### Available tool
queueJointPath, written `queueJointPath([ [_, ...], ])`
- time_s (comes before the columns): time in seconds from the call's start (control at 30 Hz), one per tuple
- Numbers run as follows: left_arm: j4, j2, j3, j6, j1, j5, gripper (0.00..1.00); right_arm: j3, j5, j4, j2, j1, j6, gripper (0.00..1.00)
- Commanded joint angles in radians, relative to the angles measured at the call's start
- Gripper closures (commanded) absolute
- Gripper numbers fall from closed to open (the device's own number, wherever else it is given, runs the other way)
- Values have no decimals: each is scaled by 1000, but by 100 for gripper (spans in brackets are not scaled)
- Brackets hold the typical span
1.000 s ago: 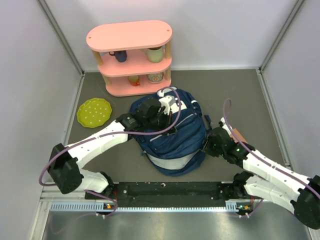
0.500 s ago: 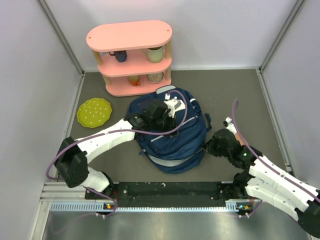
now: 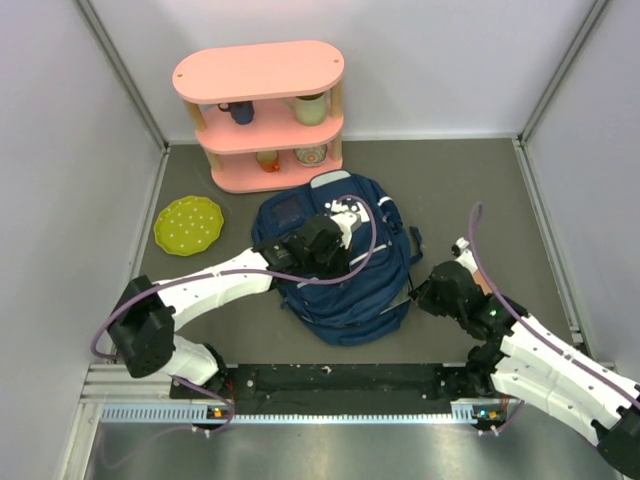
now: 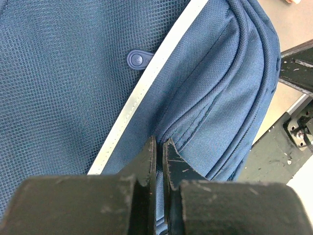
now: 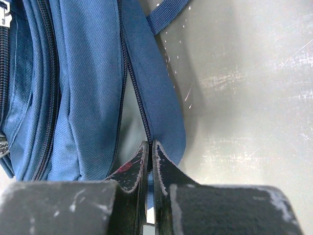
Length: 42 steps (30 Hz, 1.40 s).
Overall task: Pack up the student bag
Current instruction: Place the book in the student bag, then adjust the student bag at the center of the board.
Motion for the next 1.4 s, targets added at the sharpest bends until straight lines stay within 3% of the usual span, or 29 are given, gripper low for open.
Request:
queueJointPath([
  [0.0, -34, -50, -58, 43, 37, -215, 100, 3, 60, -54, -38, 12, -7, 98],
  [0.1, -31, -60, -51, 46, 37, -167, 100, 1, 71, -52, -78, 12, -9, 91],
  [0.13, -35, -58, -48, 45, 39, -167, 96, 1, 79, -52, -89, 11, -13, 77],
  [0.2, -43, -55, -38, 38, 37, -153, 91, 3, 83, -52, -115, 12, -16, 68],
  [0.33, -48, -90, -34, 32, 37, -142, 60, 0, 91, -52, -173, 12, -13, 47],
  [0.47, -49, -155, -28, 31, 39, -133, 31, -11, 91, -56, -175, 11, 17, 38],
  [0.53, -67, -202, -9, 25, 39, -130, 28, -17, 85, -52, -170, 11, 39, 34],
  [0.63, -74, -282, 3, 17, 39, -162, 15, -25, 33, -20, -163, 11, 42, 32],
  [0.73, -75, -364, -28, -32, 43, -313, 3, -43, -62, 52, -164, 11, 65, 29],
  [0.93, -147, -445, -124, -113, 126, -412, 1, -128, -286, 290, -103, 41, 125, 20],
  [1.17, -192, -524, -242, -204, 201, -432, 1, -128, -225, 425, 47, 192, 191, 15],
  [1.3, -187, -589, -284, -228, 211, -432, 1, -135, -149, 472, 133, 195, 195, 13],
  [1.37, -175, -606, -296, -238, 211, -419, 1, -131, -104, 449, 166, 193, 206, 22],
])
